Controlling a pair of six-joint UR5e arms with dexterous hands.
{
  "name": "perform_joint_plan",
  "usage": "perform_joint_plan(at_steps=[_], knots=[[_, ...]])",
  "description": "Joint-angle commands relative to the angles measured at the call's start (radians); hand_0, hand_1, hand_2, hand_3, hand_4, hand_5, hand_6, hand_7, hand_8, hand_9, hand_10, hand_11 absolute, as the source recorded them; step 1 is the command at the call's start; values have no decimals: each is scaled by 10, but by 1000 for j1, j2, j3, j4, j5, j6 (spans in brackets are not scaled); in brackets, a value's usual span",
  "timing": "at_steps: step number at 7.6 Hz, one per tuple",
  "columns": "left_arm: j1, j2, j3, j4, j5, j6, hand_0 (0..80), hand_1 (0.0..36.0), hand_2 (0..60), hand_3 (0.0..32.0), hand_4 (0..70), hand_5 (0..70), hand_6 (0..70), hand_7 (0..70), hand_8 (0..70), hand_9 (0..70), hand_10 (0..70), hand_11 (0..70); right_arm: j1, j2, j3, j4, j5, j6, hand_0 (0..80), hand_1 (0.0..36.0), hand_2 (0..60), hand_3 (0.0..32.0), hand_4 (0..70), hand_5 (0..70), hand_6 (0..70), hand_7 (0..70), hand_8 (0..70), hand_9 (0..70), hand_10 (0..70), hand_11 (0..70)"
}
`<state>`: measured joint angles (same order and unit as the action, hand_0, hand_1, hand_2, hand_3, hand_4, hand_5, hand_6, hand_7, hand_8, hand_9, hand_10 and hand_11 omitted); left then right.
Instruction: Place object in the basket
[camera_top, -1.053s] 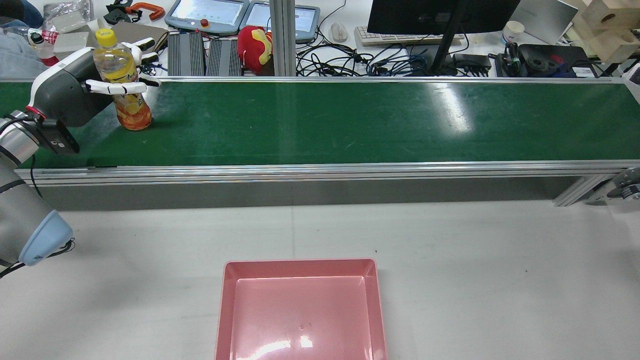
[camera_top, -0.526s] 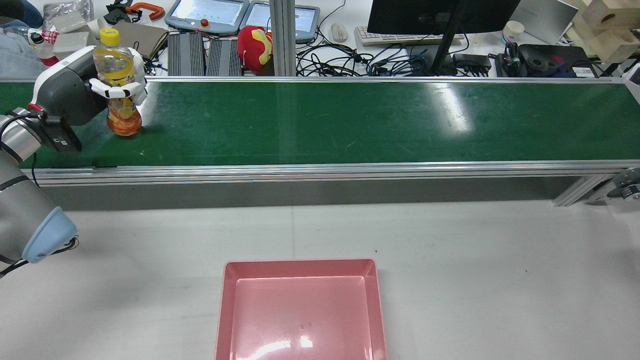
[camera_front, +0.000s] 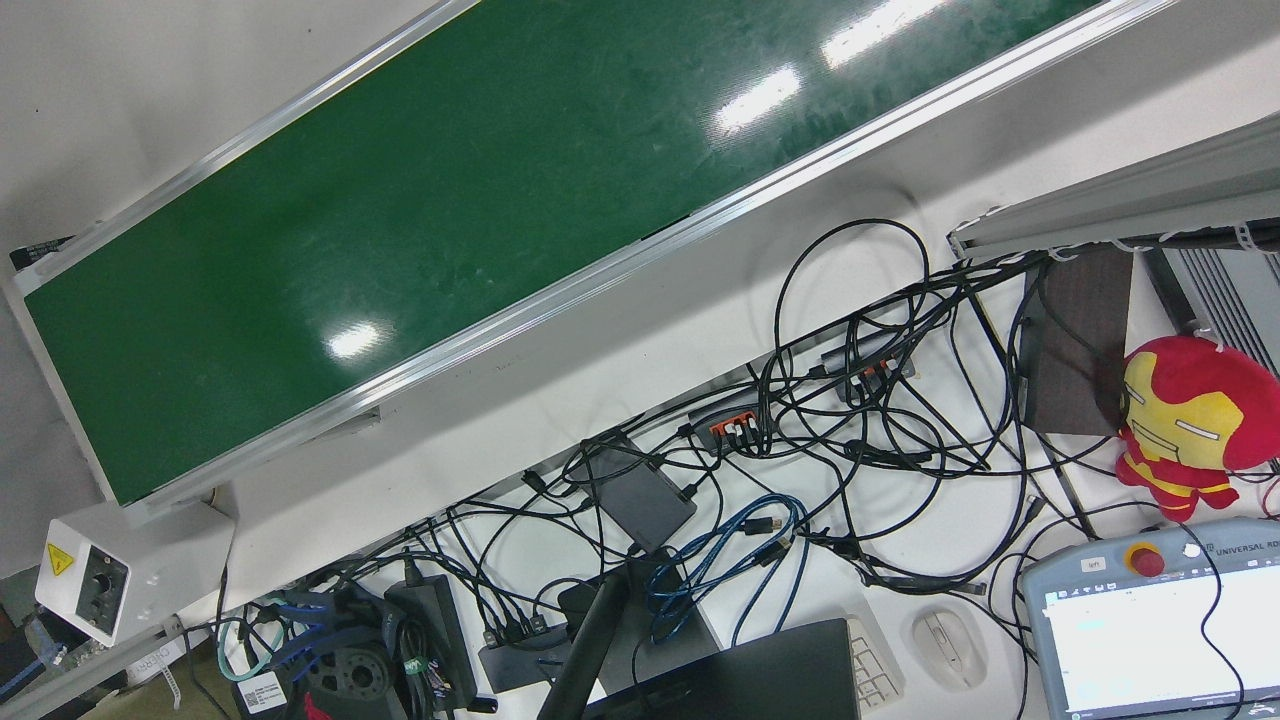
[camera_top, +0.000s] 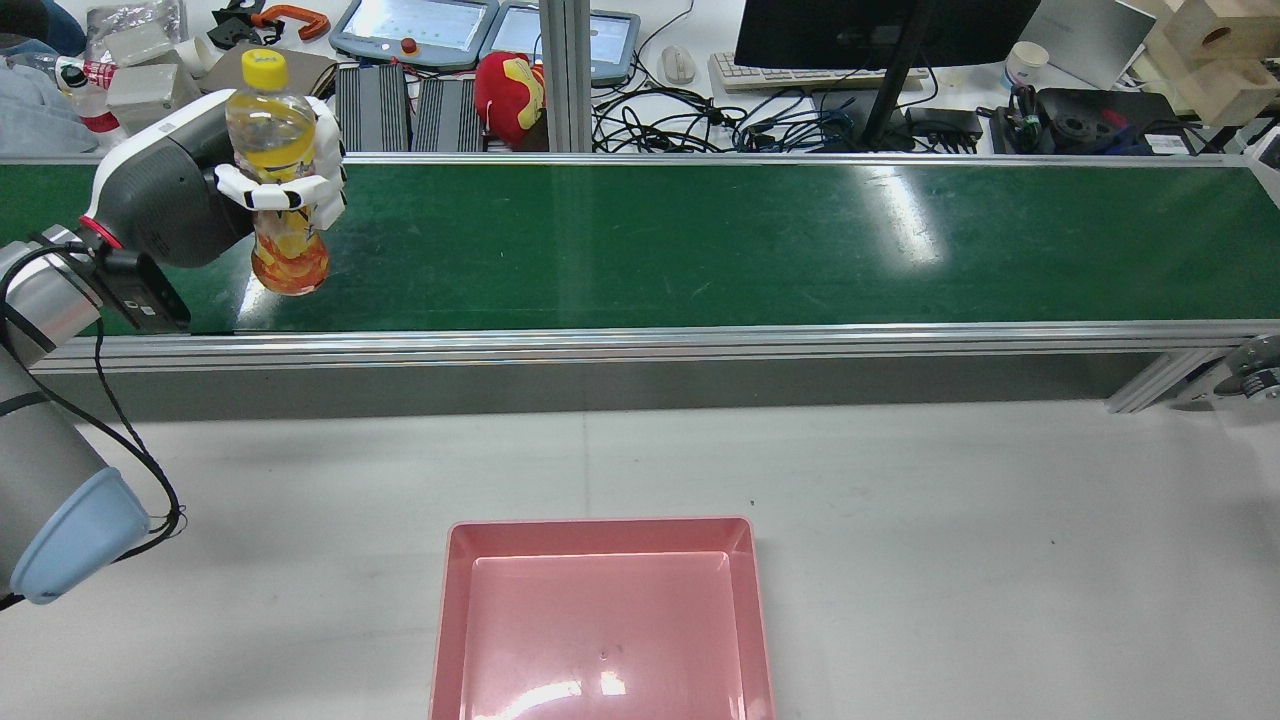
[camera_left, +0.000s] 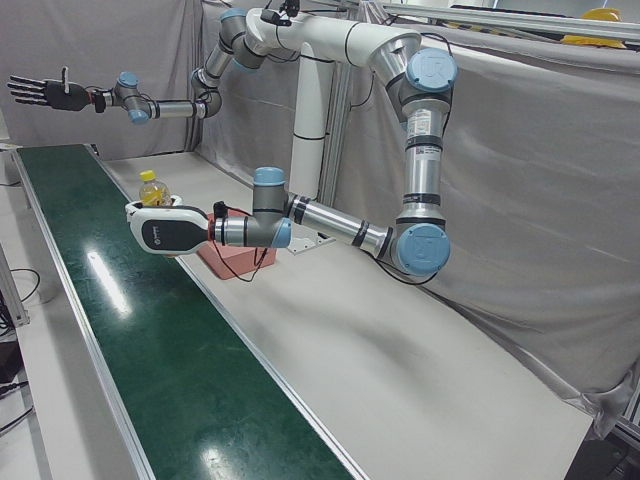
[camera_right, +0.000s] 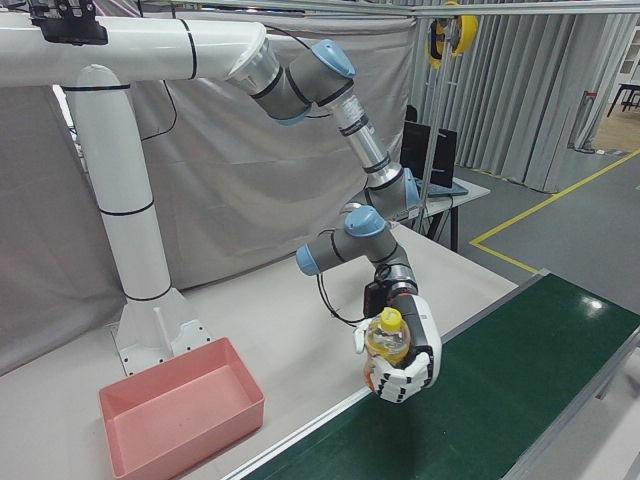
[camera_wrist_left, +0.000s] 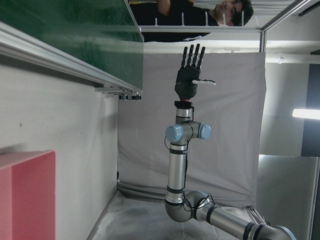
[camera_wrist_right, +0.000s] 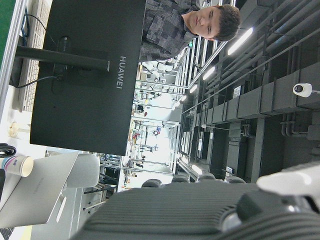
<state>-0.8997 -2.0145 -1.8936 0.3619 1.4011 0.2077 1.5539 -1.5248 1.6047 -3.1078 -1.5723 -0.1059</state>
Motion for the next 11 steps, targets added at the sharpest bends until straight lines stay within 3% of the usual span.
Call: perform_joint_plan(at_steps=[1,2,3,4,5,7,8,9,10,11], knots=[[236,-4,-99,55,4,33,597,308,600,0,700,700,700,700,700,700,585,700,0,0,0,0,0,0,0,0,0,0,0,0,0,0,0,0,0,0],[302,-4,-145,116,3,101,602,315,600,0,700,700,700,700,700,700,582,700,0,0,0,0,0,0,0,0,0,0,0,0,0,0,0,0,0,0],[356,-4,-157,135,3,119,616,328,600,0,700,700,700,700,700,700,581,700,-2,0,-2,0,0,0,0,0,0,0,0,0,0,0,0,0,0,0],[434,-6,-160,153,3,162,593,309,600,0,700,700,700,700,700,700,580,700,0,0,-2,0,0,0,0,0,0,0,0,0,0,0,0,0,0,0],[517,-9,-160,166,-4,204,601,323,600,0,700,700,700,700,700,700,569,700,-2,0,-2,0,0,0,0,0,0,0,0,0,0,0,0,0,0,0],[573,-9,-160,193,-10,237,606,316,600,0,700,700,684,692,700,700,548,700,-2,0,-3,0,0,0,0,0,0,0,0,0,0,0,0,0,0,0],[571,-3,-162,212,-5,237,624,283,600,0,700,700,610,613,700,700,499,700,-2,0,-3,0,0,0,0,0,0,0,0,0,0,0,0,0,0,0],[576,3,-160,227,-5,240,630,183,157,0,676,700,260,325,387,519,348,504,-2,0,-3,0,0,0,0,0,0,0,0,0,0,0,0,0,0,0],[585,3,-160,227,-2,243,642,184,0,0,262,555,73,157,143,211,228,354,0,0,-3,0,0,0,0,0,0,0,0,0,0,0,0,0,0,0],[597,2,-160,226,-2,243,637,139,0,0,122,464,21,92,88,127,179,284,-2,0,-2,0,0,0,0,0,0,0,0,0,0,0,0,0,0,0]])
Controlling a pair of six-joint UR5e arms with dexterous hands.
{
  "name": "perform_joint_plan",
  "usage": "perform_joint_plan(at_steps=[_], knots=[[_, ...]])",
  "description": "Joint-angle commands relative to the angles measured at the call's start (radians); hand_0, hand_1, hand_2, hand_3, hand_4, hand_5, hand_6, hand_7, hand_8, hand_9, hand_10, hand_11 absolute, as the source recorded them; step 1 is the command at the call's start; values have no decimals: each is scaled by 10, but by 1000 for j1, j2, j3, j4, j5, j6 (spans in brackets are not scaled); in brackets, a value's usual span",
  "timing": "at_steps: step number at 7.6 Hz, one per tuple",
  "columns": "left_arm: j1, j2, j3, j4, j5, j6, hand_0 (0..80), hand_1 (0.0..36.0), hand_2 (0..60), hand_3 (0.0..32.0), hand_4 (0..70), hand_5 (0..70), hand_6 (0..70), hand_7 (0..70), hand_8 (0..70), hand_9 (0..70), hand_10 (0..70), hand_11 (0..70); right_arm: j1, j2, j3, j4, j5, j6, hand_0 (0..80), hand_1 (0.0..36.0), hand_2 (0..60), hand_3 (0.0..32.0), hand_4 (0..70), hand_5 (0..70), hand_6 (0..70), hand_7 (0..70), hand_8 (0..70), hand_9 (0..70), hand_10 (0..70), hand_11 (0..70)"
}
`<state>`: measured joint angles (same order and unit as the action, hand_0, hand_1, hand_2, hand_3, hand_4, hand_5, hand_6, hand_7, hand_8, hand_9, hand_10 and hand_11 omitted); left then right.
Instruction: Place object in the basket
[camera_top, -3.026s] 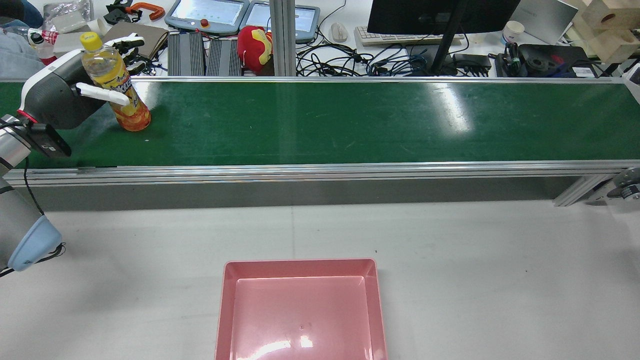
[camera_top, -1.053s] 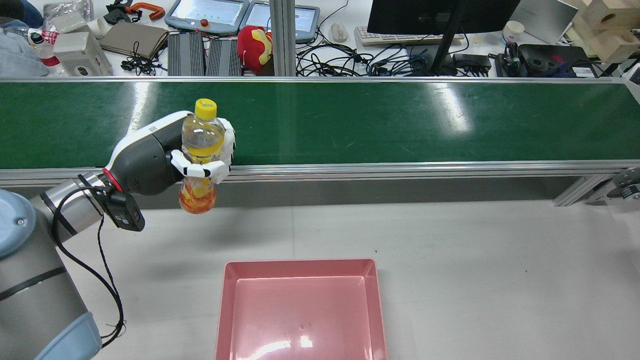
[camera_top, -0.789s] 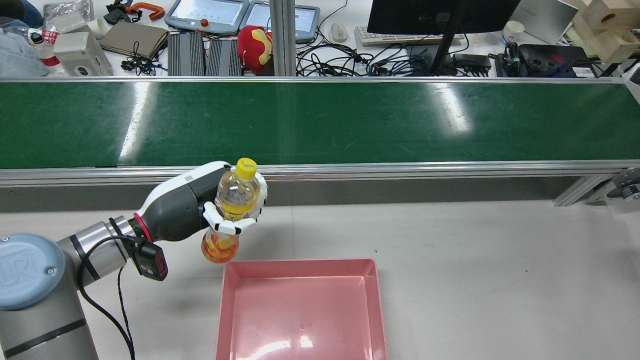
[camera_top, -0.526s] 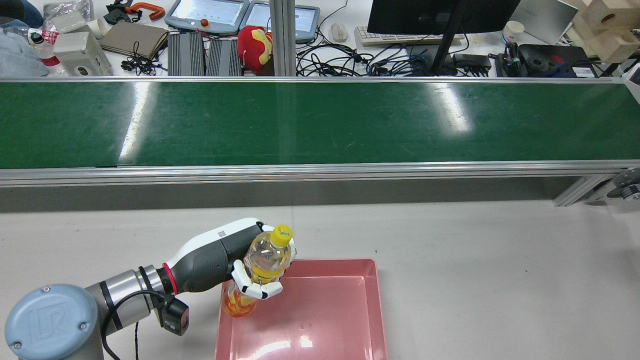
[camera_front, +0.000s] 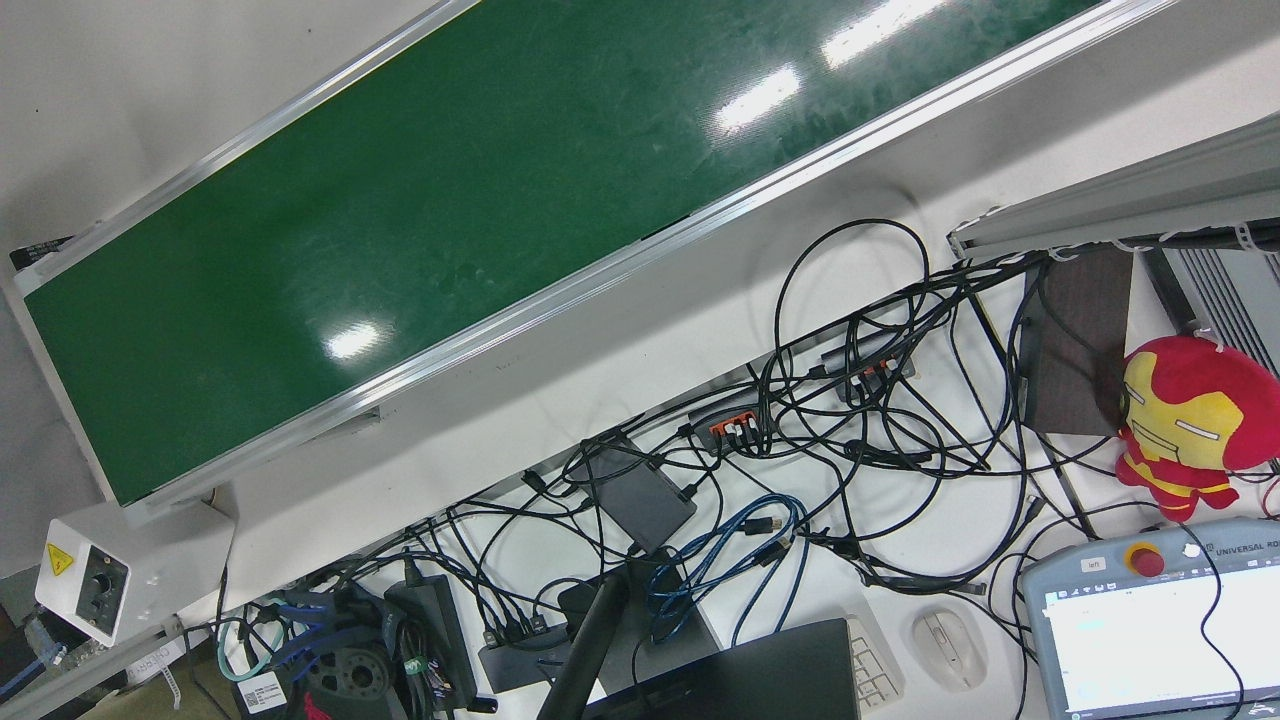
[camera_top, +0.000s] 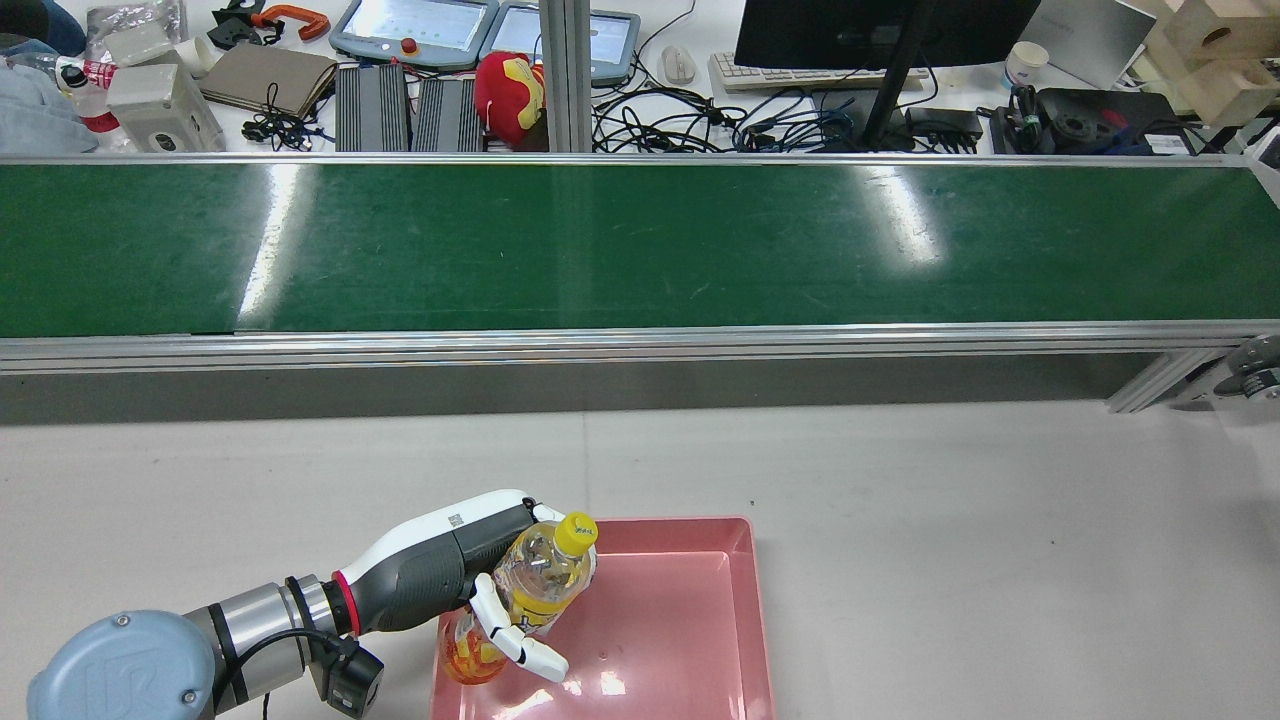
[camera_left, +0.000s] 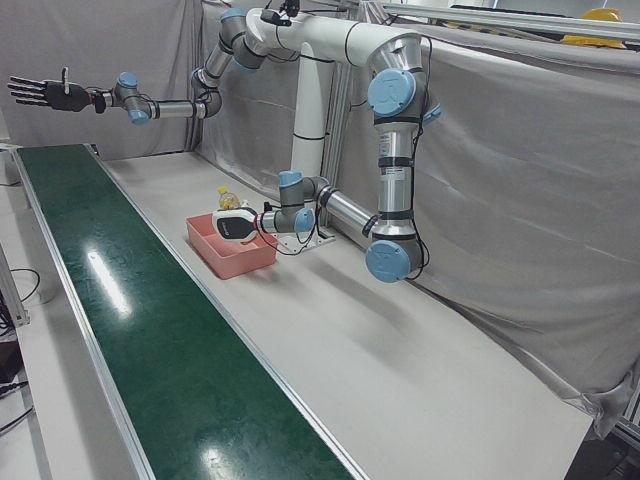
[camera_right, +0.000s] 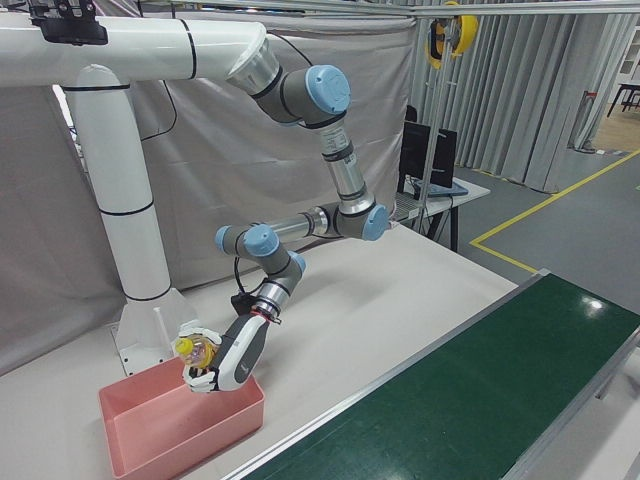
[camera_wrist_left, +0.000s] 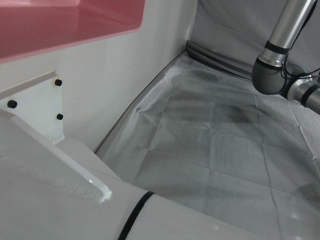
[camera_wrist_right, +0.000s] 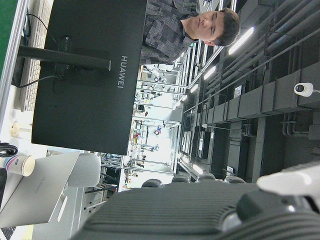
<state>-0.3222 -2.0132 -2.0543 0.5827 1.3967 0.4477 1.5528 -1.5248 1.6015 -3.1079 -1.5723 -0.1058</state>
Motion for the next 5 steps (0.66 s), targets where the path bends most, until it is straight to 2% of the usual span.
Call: perform_joint_plan(at_steps=[1,2,5], knots=[[20,-5,-1,5,2,3,608,136,0,0,107,322,1,73,36,48,112,186,1,0,1,0,0,0,0,0,0,0,0,0,0,0,0,0,0,0],[18,-9,-3,3,4,-1,602,145,0,0,101,235,0,53,0,0,76,135,1,0,1,0,0,0,0,0,0,0,0,0,0,0,0,0,0,0],[-3,-7,-81,11,5,-9,620,152,0,0,80,223,0,47,0,0,72,130,1,0,1,0,0,0,0,0,0,0,0,0,0,0,0,0,0,0]])
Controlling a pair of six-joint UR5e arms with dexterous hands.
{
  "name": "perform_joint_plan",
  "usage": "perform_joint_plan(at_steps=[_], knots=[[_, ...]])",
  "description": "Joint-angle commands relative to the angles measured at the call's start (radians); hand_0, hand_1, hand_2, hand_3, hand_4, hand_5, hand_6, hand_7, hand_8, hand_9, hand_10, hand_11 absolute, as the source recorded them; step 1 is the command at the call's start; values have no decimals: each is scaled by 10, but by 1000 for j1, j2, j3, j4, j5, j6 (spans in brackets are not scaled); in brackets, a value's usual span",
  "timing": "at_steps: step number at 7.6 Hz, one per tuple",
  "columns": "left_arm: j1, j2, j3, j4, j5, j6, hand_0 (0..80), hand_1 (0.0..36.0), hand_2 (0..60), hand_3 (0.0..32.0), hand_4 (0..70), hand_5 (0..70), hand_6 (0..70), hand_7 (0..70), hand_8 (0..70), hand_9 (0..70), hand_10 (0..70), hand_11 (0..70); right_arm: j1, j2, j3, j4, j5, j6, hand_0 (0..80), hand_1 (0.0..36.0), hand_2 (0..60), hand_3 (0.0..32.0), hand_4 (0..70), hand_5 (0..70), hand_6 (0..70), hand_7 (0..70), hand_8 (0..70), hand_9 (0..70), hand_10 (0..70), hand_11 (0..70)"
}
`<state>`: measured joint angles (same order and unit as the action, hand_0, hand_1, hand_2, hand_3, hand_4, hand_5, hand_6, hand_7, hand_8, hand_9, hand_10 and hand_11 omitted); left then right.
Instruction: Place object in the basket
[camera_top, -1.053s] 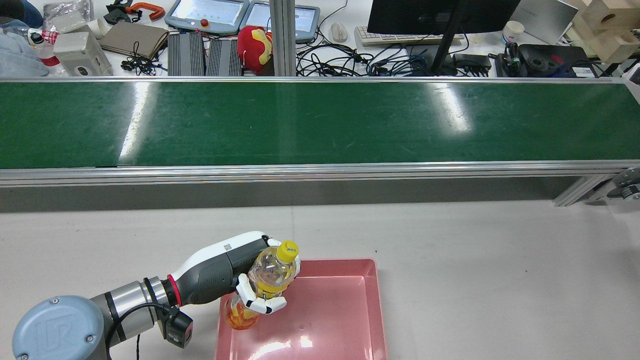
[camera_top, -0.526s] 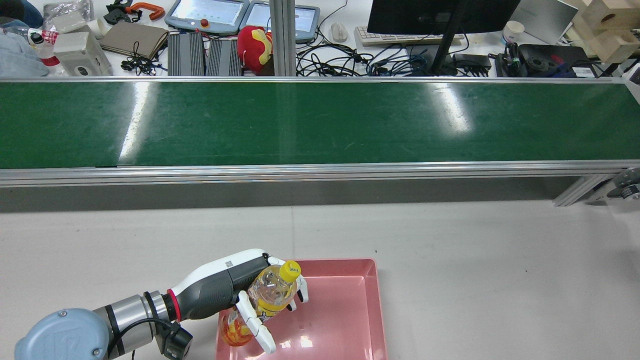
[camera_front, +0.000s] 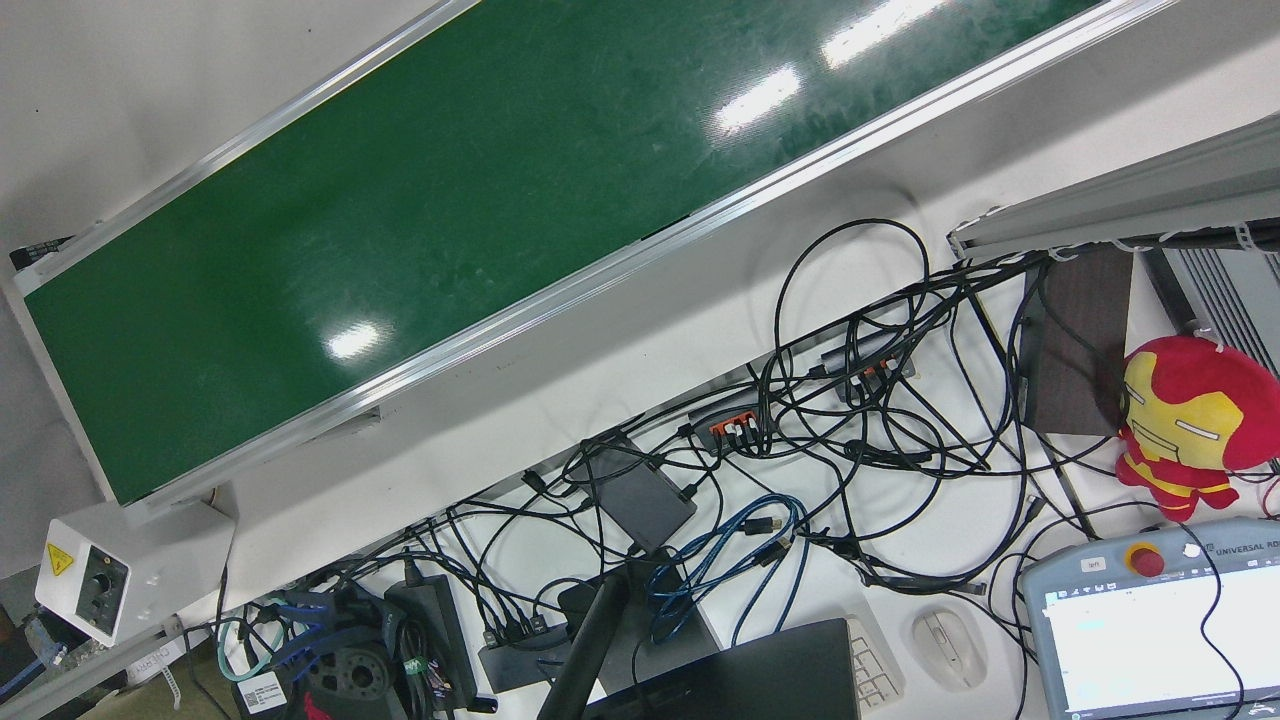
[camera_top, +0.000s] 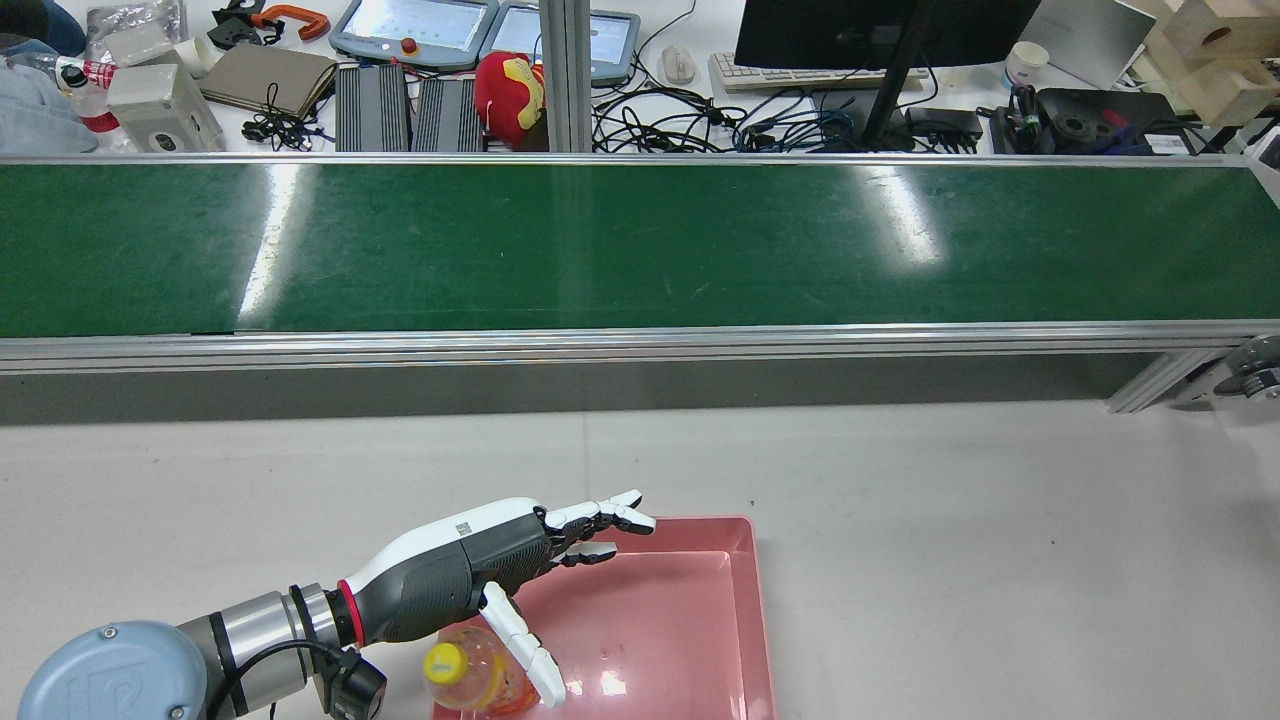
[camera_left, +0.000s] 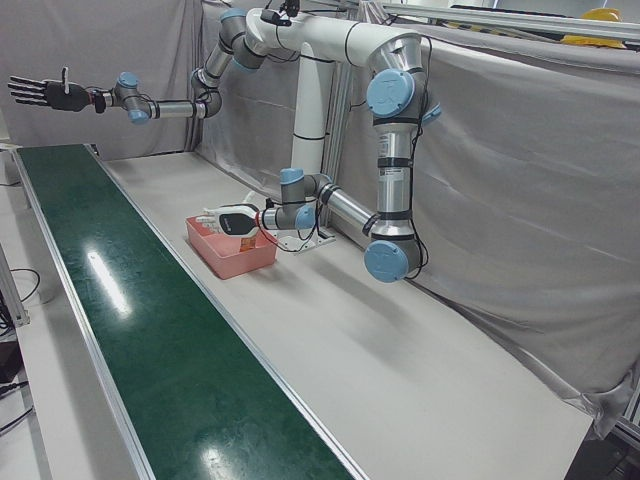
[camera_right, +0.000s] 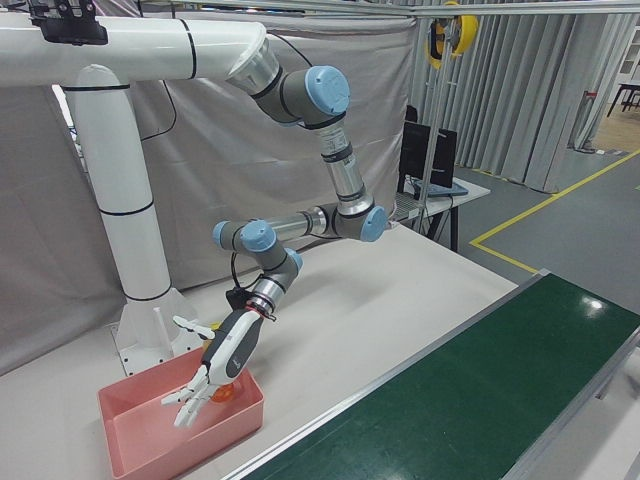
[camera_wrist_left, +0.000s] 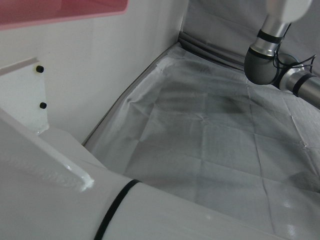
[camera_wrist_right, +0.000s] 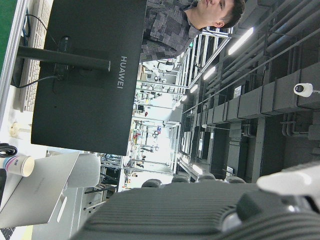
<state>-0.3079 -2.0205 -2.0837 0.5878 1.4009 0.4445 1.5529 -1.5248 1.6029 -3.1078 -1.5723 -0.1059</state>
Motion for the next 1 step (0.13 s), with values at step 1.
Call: perform_joint_plan(at_steps=[1], knots=[[-39,2,-87,30,1,-6,624,153,0,0,78,225,0,47,0,0,72,131,1,0,0,0,0,0,0,0,0,0,0,0,0,0,0,0,0,0]])
